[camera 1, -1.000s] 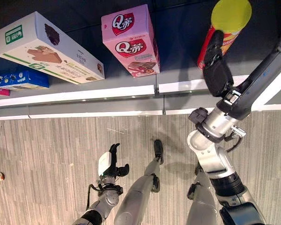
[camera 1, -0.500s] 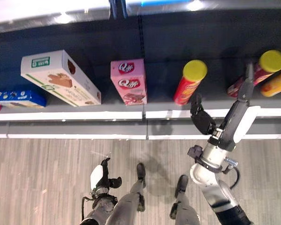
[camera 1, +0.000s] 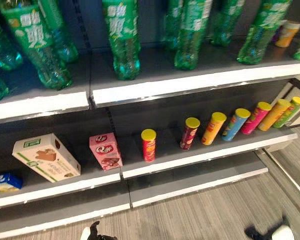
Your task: Put the goods on the table back onto the shelves and tidy them up.
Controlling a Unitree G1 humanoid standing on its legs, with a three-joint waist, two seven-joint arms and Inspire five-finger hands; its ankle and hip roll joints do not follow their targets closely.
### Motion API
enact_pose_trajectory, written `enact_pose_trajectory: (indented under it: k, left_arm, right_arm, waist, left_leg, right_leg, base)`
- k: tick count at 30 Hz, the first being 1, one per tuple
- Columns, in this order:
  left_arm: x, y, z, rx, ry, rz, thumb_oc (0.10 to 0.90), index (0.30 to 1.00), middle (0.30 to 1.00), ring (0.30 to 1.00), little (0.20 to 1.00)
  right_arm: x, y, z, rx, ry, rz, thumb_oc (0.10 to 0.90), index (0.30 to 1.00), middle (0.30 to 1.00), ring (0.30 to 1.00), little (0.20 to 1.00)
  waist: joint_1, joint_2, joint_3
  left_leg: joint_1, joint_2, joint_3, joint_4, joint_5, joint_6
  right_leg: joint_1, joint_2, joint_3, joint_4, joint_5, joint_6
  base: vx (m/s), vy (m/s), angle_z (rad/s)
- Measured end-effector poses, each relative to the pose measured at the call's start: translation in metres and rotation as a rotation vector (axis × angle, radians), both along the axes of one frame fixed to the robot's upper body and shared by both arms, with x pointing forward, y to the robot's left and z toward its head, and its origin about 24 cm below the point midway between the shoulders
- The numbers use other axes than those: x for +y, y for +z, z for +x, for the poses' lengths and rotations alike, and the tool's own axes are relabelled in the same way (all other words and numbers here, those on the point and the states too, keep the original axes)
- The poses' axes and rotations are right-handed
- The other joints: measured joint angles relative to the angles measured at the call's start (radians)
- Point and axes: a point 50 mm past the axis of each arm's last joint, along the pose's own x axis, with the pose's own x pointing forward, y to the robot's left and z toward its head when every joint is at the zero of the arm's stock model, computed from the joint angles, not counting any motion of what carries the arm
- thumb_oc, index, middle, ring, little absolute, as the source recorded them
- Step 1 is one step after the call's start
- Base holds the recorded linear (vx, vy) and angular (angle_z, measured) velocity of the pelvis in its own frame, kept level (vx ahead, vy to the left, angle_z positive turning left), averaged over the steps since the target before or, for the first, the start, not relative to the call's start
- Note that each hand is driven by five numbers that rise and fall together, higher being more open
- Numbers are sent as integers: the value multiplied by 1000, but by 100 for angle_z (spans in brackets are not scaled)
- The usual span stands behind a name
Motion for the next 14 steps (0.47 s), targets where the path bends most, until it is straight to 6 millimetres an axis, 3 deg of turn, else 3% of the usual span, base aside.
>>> enact_pose_trajectory:
  k: [1,2,5,9,14]
  left_arm:
    - [-1,-2,-5,44,22,-42,800,900,900,900,900]
    - [-1,-3,-6,50,37,-61,800,900,900,900,900]
    - [0,-4,-8,72,68,-131,800,900,900,900,900]
    - [2,-5,-12,84,77,-180,800,900,900,900,900]
    - [3,-6,-18,102,93,-210,800,900,900,900,900]
  right_arm:
    - [9,-10,-20,-19,-241,146,800,900,900,900,900]
    - [16,-14,-28,-70,-370,201,800,900,900,900,900]
    - [26,-21,-43,-217,-631,354,800,900,900,900,900]
    - [29,-24,-45,-348,-725,425,800,900,900,900,900]
    - [22,-24,-30,-431,-673,439,800,900,900,900,900]
  waist:
    - [2,6,-11]
    - [3,10,-19]
    - [4,14,-26]
    - [3,10,-35]
    - [4,6,-54]
  left_leg:
    - [16,5,-1,1,1,-4]
    - [16,9,-3,0,-5,-11]
    - [17,13,-4,0,-8,-23]
    - [16,14,-6,-1,-8,-22]
    - [20,14,-8,-1,-4,-19]
  right_leg:
    - [15,6,-3,0,-5,-6]
    - [16,9,-2,0,-10,-8]
    - [17,13,-2,0,-13,-5]
    - [16,14,-2,0,-11,-7]
    - [26,14,-6,0,-8,-14]
  base:
    - [56,-13,4]
    - [63,-18,4]
    - [27,-4,1]
    - [0,0,0]
    - [0,0,0]
